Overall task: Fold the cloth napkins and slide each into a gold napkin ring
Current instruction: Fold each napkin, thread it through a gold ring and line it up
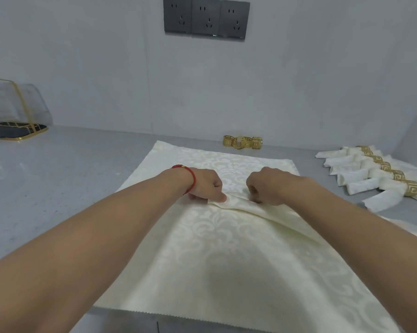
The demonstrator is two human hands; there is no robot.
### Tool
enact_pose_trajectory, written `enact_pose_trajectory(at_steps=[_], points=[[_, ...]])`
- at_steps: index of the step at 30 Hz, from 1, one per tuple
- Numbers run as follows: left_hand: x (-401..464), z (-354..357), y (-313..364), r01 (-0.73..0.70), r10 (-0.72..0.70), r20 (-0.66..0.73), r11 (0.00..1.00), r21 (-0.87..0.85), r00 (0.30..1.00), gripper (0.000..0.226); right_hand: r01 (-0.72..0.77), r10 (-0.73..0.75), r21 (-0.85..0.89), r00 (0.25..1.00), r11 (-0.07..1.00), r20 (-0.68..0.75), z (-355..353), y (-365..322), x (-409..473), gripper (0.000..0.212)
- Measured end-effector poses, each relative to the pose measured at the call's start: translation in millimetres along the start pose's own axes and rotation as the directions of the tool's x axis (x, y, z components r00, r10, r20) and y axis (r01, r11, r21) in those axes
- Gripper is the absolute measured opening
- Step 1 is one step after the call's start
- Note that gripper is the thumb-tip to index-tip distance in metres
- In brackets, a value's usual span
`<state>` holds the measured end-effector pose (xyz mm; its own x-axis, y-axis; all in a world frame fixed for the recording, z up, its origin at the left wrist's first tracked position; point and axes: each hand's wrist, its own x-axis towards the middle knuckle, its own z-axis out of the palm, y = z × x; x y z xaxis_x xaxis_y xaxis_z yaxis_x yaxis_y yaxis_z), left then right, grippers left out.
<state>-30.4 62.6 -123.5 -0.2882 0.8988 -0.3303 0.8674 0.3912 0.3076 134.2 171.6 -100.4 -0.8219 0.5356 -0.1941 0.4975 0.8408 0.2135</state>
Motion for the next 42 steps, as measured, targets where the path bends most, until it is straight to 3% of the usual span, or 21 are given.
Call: enact_pose_trajectory(at_steps=[3, 5, 8, 12, 16, 27, 31, 34, 37, 39, 42], points=[[1.9, 1.0, -0.1, -0.004, 0.004, 0.002, 1.0, 0.009, 1.0, 0.031, -0.087, -0.053, 0.474, 0.96, 0.876, 0.275, -24.6, 16.2, -4.2, 0.029], [2.8, 1.0, -0.2, -0.01, 0.009, 0.006, 1.0, 0.015, 1.0, 0.032, -0.078, -0.171, 0.609, 0.925, 0.789, 0.34, -36.0, 28.7, -7.5, 0.032], [3.3, -0.7, -3.1, -0.02, 0.02, 0.02, 1.0, -0.008, 1.0, 0.031, 0.037, -0.254, 0.583, 0.921, 0.811, 0.296, -35.5, 37.0, -10.1, 0.03], [5.1, -1.4, -6.9, -0.024, 0.027, 0.051, 0.998, -0.051, 0.998, 0.032, 0.081, -0.219, 0.529, 0.955, 0.845, 0.202, -14.2, 36.4, 1.1, 0.006], [6.4, -5.1, -4.5, -0.004, 0.011, 0.081, 0.996, -0.085, 0.997, 0.035, 0.127, -0.2, 0.548, 0.977, 0.827, 0.077, 0.4, 34.3, 9.6, 0.023], [3.2, -8.6, -9.0, -0.019, 0.038, 0.116, 0.987, -0.161, 0.993, 0.046, 0.131, -0.214, 0.595, 0.974, 0.793, 0.072, 10.8, 31.0, 24.3, 0.064], [-2.6, -11.7, -8.1, 0.009, 0.034, 0.168, 0.969, -0.245, 0.985, 0.045, 0.11, -0.192, 0.534, 0.976, 0.838, 0.101, 8.0, 29.3, 28.5, 0.046], [-5.9, -12.4, -0.7, 0.046, -0.025, 0.143, 0.988, -0.146, 0.989, 0.051, 0.097, -0.152, 0.477, 0.985, 0.874, 0.079, 6.3, 28.2, 28.2, 0.036], [-7.0, -12.9, 2.9, 0.02, -0.017, 0.119, 1.0, -0.023, 0.993, 0.051, 0.19, -0.161, 0.512, 0.982, 0.838, -0.101, 8.8, 26.0, 19.7, 0.03], [-6.3, -14.9, -1.0, 0.038, -0.029, 0.138, 0.997, -0.065, 0.99, 0.044, 0.325, -0.203, 0.489, 0.936, 0.809, -0.286, 14.4, 18.8, 10.9, 0.034], [-5.4, -15.8, 0.6, 0.034, -0.005, 0.196, 0.989, -0.145, 0.981, 0.037, 0.413, -0.311, 0.289, 0.887, 0.863, -0.34, 35.1, 10.3, 0.0, 0.042]])
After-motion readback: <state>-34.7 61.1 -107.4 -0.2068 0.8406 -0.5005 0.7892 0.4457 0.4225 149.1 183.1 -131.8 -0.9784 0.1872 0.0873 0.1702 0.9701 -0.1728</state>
